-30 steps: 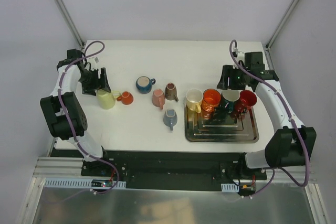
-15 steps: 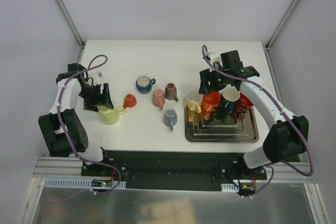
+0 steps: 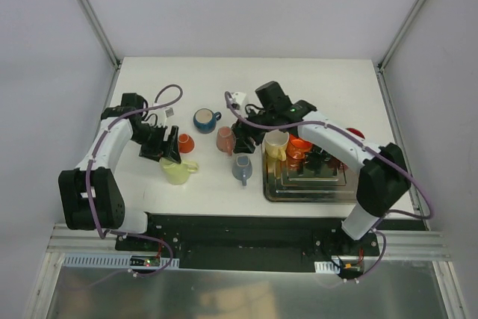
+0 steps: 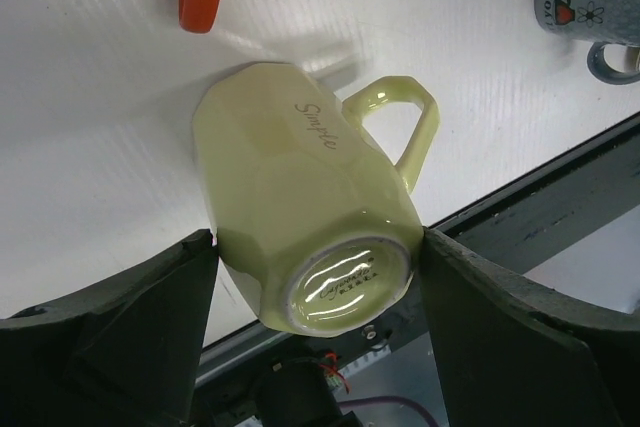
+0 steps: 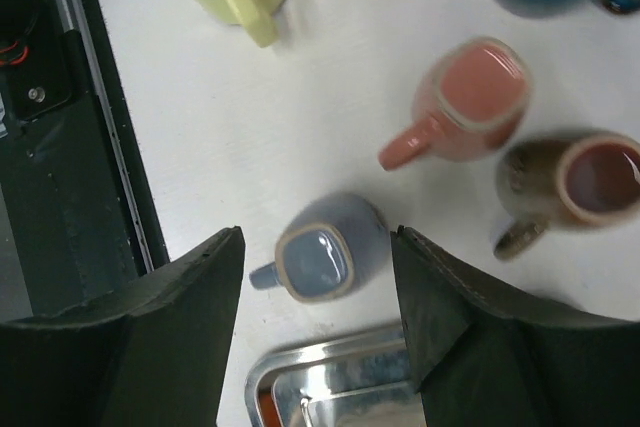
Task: Turn the mug right side up
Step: Move the cup to the corner of the board, then turn over the cup at the corner of the board.
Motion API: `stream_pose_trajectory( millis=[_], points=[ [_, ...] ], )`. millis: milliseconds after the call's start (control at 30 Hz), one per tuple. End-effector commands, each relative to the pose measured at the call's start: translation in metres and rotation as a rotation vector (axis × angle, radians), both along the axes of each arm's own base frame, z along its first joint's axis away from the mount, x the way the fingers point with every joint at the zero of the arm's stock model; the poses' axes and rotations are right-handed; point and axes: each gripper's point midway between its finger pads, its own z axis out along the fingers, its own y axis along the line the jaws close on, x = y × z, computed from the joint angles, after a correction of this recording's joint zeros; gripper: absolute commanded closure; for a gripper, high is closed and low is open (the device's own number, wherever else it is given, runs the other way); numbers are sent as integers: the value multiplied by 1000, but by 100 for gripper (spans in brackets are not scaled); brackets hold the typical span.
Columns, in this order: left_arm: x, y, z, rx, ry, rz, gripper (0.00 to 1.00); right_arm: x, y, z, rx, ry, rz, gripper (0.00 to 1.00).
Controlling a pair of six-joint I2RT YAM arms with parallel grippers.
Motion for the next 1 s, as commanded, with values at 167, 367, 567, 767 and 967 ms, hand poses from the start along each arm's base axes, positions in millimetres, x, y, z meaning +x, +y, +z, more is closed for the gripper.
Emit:
stream_pose_trajectory(
  millis=[167, 367, 567, 767, 967],
  points=[
    [5, 6, 25, 42, -76, 98, 3, -8, 71, -7, 61, -23, 191, 31],
    [19, 36, 71, 141, -166, 300, 1, -25, 106, -29, 40, -42, 314, 31],
    [6, 95, 93, 173, -161, 855, 2, -37, 147, -58, 18, -73, 417, 36],
    [-3, 96, 108, 107, -211, 943, 5, -27, 170, -71, 22, -93, 410, 37],
    [-13, 96, 120, 128, -251, 938, 6, -26, 186, -98, 5, -87, 408, 43]
  ],
)
